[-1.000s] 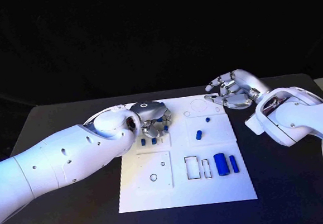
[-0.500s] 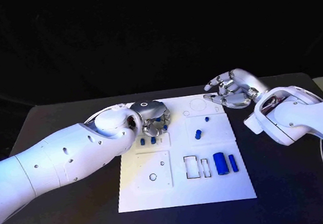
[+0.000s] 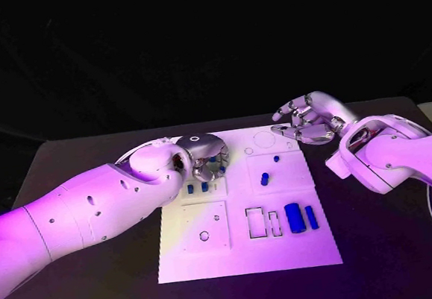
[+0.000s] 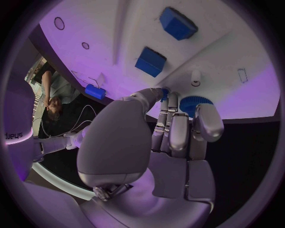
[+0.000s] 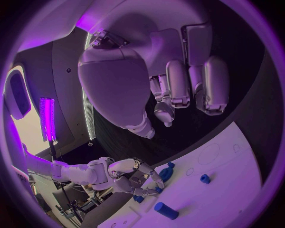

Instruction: Assemble the parts on the task board

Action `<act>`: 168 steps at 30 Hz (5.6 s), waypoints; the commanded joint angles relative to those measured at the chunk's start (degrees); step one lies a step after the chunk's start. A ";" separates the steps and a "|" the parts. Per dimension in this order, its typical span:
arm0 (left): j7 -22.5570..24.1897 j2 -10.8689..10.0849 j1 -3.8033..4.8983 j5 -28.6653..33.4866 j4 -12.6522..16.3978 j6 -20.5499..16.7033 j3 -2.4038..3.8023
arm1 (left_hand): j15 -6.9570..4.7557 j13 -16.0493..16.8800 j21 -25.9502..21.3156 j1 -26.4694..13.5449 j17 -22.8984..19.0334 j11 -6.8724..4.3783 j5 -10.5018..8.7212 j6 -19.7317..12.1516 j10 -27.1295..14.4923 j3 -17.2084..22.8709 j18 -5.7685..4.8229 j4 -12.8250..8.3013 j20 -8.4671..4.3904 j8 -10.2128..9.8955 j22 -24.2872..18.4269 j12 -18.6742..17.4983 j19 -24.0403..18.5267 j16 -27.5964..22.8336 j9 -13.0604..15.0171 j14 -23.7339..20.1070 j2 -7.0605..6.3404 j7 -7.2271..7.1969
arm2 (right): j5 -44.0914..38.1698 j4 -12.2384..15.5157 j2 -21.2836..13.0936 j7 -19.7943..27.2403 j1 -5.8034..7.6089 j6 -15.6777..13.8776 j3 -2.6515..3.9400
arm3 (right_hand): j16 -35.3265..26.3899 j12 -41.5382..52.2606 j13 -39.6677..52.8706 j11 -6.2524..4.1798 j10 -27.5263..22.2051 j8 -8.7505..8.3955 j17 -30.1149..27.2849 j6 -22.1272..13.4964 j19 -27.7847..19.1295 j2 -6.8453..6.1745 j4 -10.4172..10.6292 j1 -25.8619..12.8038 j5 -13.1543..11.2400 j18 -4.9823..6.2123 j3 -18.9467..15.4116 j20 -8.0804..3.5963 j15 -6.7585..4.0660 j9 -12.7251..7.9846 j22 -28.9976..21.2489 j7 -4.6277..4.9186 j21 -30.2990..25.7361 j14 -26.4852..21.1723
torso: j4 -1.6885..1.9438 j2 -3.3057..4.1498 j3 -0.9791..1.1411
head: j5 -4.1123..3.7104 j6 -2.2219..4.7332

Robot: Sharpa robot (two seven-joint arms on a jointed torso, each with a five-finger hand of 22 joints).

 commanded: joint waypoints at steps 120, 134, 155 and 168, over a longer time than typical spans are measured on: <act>-2.55 -9.67 -2.44 11.55 5.80 -1.79 3.42 | -0.36 -2.69 2.70 -1.07 -1.35 -0.32 -0.38 5.20 6.46 2.36 -1.16 -2.01 -0.81 -1.34 3.39 -6.85 1.97 0.32 -0.95 1.48 0.68 -0.17 | -0.46 -0.19 0.11 0.14 -0.41 0.34 0.00 | -0.21 0.18 0.06 -0.06 0.24 0.35 6.47 0.16 -0.03 -0.32 0.02 0.00 0.34 0.31 0.27 -0.43 -0.35 0.09 6.87 -0.40 -0.02 3.48 | 0.03 0.04 0.00 | -0.34 0.27; -2.60 -9.63 -2.45 11.58 5.88 -1.18 3.41 | -0.56 -2.59 2.88 -1.03 -1.99 -0.59 -0.51 6.09 7.64 2.22 -1.22 -2.38 -0.92 -1.20 3.66 -7.17 2.08 0.16 -0.88 1.38 0.89 -0.40 | -0.46 -0.18 0.01 0.13 -0.41 0.34 0.00 | -0.29 0.05 -0.39 -0.15 0.53 0.53 6.44 0.26 0.04 -0.42 0.00 -0.19 0.36 0.31 0.57 -0.53 -0.44 0.16 6.81 -0.48 -0.16 3.50 | 0.10 -0.07 0.02 | -0.38 0.03; -2.73 -9.68 -2.45 11.86 5.57 -1.45 3.41 | 0.00 -3.18 2.47 -2.06 -1.84 0.19 -0.44 4.40 6.65 1.93 -1.11 -2.44 -0.60 -3.15 3.10 -9.90 1.61 0.34 -1.72 1.27 -0.03 0.29 | -0.46 -0.26 -0.03 0.13 -0.42 0.32 0.00 | -0.29 0.05 -0.42 -0.16 0.55 0.54 6.45 0.26 0.05 -0.42 0.00 -0.20 0.36 0.31 0.59 -0.54 -0.45 0.16 6.81 -0.49 -0.16 3.51 | 0.12 -0.06 0.01 | -0.36 -0.14; -2.43 -9.73 -2.45 12.08 5.45 -1.01 3.40 | 0.32 -3.46 2.12 -3.00 -2.83 0.55 -0.49 4.02 6.19 1.56 -1.00 -2.06 -0.27 -3.93 2.59 -11.17 1.27 0.11 -2.06 0.88 -0.79 0.53 | -0.46 -0.30 -0.03 0.16 -0.44 0.29 0.00 | -0.31 -0.08 -0.59 -0.16 0.51 0.54 6.44 0.24 0.02 -0.41 0.00 -0.23 0.36 0.33 0.66 -0.56 -0.46 0.17 6.75 -0.49 -0.27 3.51 | 0.06 -0.07 0.04 | -0.32 -0.26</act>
